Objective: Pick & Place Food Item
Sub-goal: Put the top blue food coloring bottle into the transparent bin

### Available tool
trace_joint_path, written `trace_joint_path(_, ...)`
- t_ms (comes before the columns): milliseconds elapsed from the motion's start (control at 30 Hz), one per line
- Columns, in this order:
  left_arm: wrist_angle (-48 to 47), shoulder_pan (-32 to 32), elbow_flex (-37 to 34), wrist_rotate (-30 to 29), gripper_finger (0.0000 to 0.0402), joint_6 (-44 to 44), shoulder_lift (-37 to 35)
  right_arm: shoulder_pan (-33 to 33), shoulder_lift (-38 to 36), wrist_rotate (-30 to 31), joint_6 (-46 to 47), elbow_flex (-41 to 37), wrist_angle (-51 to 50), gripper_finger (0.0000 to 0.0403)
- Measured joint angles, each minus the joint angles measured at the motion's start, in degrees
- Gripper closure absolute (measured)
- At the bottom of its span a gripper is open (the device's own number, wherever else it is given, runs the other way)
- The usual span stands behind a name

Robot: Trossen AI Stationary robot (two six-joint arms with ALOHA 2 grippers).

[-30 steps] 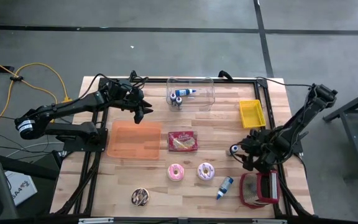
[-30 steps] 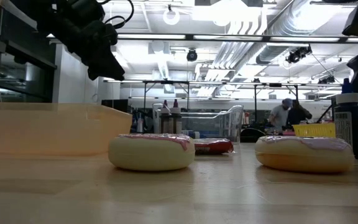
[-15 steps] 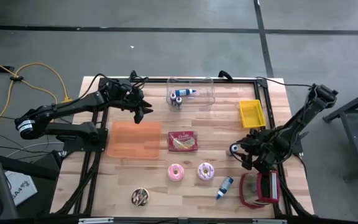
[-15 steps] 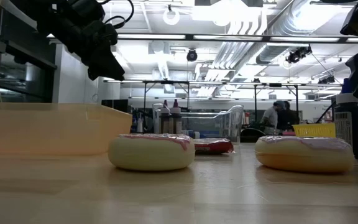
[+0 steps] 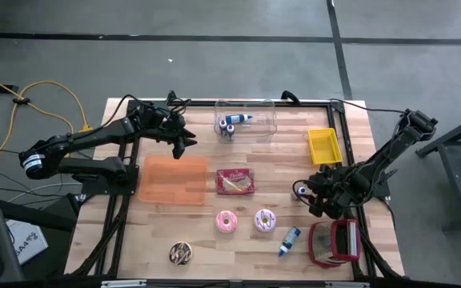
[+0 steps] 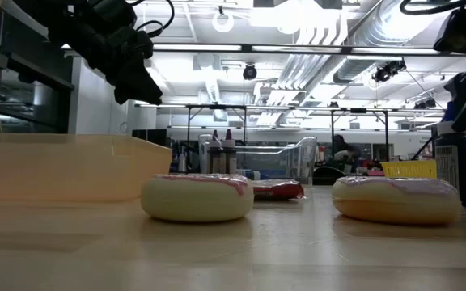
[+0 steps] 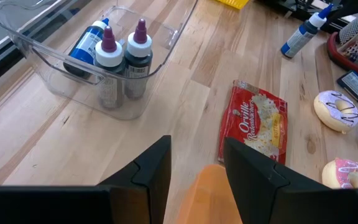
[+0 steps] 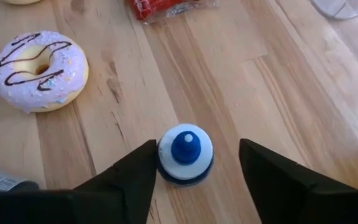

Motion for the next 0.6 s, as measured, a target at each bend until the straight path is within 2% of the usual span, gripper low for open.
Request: trace_joint_path(600, 0.0, 0.0, 0.0, 0.0, 0.0260, 0.0, 0.0, 0.0, 0.0, -0.7, -0.1, 0.0, 0.1, 0.0305)
